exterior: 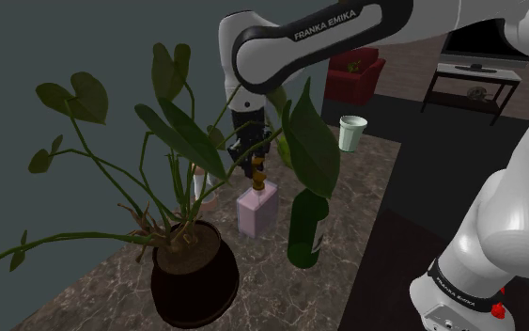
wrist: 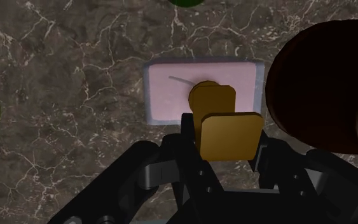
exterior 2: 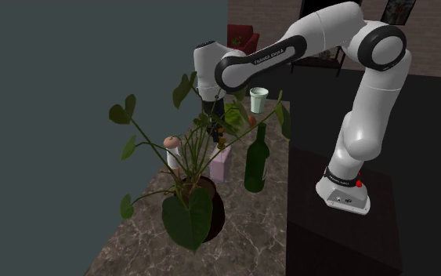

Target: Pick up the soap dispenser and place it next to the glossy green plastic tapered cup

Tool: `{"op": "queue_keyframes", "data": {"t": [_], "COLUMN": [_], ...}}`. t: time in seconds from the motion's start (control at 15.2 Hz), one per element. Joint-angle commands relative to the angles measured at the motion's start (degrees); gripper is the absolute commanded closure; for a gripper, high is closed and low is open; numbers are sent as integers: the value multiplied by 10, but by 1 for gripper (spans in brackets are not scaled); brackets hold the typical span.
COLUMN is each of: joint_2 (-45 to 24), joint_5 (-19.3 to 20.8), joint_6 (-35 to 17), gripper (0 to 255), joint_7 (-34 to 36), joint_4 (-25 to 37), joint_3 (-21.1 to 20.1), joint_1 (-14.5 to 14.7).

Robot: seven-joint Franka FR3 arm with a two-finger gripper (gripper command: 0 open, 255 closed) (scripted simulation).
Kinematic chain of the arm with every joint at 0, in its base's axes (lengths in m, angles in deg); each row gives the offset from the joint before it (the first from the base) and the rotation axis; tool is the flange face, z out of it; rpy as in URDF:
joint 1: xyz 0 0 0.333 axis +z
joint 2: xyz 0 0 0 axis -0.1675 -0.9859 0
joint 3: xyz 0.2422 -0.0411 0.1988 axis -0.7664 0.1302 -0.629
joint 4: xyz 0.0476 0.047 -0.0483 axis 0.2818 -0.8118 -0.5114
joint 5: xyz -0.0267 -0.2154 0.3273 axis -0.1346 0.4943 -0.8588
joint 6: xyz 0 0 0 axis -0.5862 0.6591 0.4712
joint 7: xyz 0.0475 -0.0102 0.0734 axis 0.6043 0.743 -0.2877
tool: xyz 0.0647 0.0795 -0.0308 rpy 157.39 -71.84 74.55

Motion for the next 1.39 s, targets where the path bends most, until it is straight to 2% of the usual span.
{"op": "queue_keyframes", "data": {"t": [0.0,1.32], "joint_2": [4,12], "joint_5": [-1,-2], "joint_6": [15,168], "gripper": [255,255], "joint_7": [0,8], "joint_4": [11,156], "joint_3": [0,1], "joint_1": [0,-1]}}
